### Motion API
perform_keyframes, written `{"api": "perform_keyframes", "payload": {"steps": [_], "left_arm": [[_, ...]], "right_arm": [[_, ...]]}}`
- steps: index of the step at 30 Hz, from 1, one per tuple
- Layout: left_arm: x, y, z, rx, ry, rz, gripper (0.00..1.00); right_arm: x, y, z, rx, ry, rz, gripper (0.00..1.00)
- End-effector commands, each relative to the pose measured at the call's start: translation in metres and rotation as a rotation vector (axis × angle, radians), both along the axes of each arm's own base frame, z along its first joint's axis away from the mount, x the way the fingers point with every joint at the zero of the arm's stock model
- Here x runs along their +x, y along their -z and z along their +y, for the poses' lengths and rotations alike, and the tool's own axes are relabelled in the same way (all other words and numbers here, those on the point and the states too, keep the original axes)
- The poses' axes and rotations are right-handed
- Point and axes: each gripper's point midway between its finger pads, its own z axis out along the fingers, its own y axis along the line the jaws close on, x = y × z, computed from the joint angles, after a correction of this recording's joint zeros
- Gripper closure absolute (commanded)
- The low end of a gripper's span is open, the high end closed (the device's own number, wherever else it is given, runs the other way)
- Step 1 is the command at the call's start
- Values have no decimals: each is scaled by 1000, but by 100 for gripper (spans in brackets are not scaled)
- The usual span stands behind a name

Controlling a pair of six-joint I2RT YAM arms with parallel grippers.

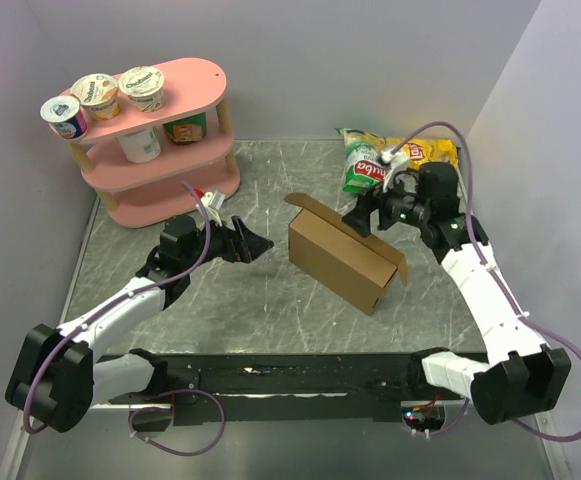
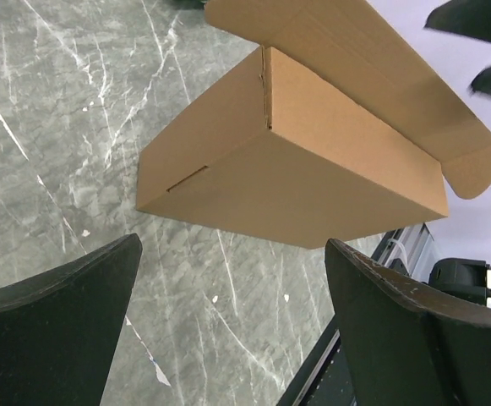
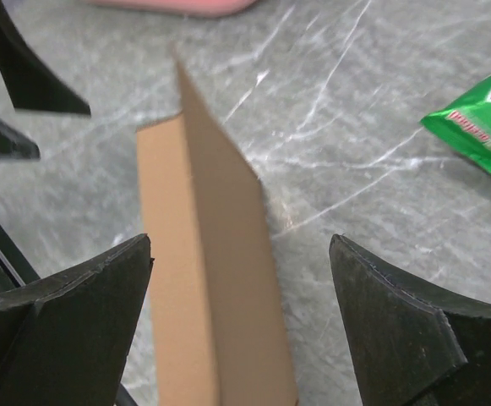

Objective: Fold the paper box

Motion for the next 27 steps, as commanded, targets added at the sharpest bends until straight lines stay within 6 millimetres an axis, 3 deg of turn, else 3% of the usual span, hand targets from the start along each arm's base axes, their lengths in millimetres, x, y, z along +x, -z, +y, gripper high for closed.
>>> {"api": "perform_keyframes", "payload": {"steps": [1,5,10,14,17,27], "left_arm": [[0,-36,-2,-42,20,-84,4],[-4,-42,5,-20,-5,-104,4],[-11,-44,13,1,-25,-104,4],[-15,-49,17,11,-35,-112,4],[-18,-53,21,15,-43,-122,4],[-27,-64,33,24,-86,-138,4]], "right_arm": [[-2,4,9,-120,-40,-43,10],[4,10,14,-166,-27,-54,14],[10,18,20,-214,-49,-63,34],[10,24,27,-229,-83,-67,57],[9,27,34,-230,-117,-69,67],[-2,9,65,-168,-266,-141,86]]}}
